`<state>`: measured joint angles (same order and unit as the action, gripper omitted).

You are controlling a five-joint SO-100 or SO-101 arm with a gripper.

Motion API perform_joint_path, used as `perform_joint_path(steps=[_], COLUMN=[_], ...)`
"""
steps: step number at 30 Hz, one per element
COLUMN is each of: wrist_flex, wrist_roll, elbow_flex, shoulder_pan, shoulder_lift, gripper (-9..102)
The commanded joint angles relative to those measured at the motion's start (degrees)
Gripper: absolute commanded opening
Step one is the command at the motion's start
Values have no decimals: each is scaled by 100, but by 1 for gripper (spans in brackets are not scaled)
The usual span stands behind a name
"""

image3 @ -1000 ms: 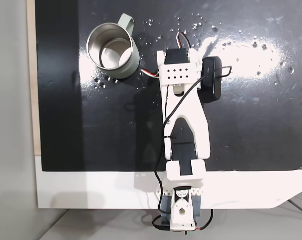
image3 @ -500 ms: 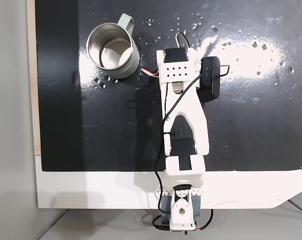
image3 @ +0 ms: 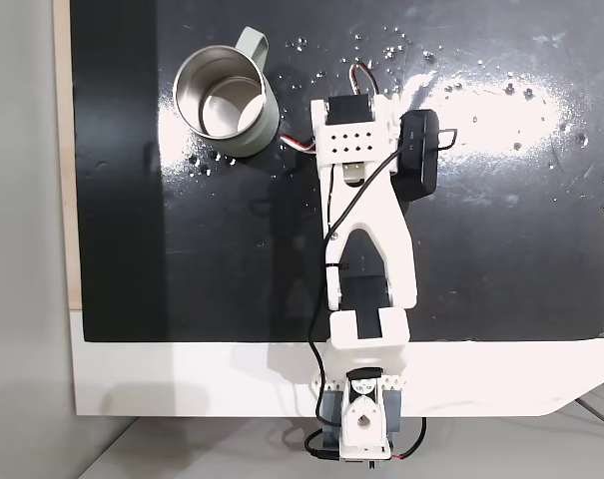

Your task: Grasp a cube and put it in the cup.

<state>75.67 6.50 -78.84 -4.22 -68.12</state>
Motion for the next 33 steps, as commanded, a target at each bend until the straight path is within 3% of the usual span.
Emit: perform_joint_path(steps=[1, 16, 26, 33], wrist_flex=[-70, -255, -132, 387], wrist_roll=[114, 334, 325, 220], elbow_flex=[308, 264, 255, 404], shoulder_pan=[-9, 264, 229, 9], shoulder_lift=[-132, -343, -677, -1670], gripper=[18, 4, 3, 3])
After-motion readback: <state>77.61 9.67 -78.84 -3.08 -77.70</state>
